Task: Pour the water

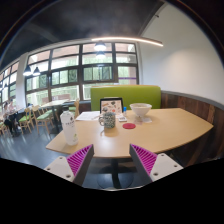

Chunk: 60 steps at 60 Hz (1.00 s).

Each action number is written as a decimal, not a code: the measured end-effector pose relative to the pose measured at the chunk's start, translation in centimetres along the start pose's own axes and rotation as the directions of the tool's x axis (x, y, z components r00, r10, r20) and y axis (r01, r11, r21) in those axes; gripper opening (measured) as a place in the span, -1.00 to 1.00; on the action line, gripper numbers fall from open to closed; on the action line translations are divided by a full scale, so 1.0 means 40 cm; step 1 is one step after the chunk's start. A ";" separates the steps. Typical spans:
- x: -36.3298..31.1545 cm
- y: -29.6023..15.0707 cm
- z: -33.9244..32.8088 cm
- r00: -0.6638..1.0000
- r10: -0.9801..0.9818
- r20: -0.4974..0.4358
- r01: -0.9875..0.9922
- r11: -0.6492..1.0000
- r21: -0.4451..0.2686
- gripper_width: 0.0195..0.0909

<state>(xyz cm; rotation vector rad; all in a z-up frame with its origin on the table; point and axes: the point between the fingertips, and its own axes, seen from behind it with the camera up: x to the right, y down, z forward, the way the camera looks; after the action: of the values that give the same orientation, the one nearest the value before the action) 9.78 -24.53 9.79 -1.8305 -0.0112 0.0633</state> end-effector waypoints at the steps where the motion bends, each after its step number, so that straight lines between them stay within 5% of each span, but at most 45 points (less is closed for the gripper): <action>1: -0.046 -0.013 -0.016 1.000 0.000 -0.007 0.000 1.000 -0.004 0.73; 35: -0.130 -0.010 0.046 0.999 -0.033 0.041 0.033 0.999 0.000 0.75; 51: -0.418 -0.001 0.229 0.980 -0.093 0.173 0.083 0.995 0.064 0.75; 60: -0.524 -0.014 0.373 0.983 -0.075 0.165 0.067 0.996 0.055 0.74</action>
<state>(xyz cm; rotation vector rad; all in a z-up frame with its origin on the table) -11.86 -10.84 7.29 -1.7694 -0.1917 0.1653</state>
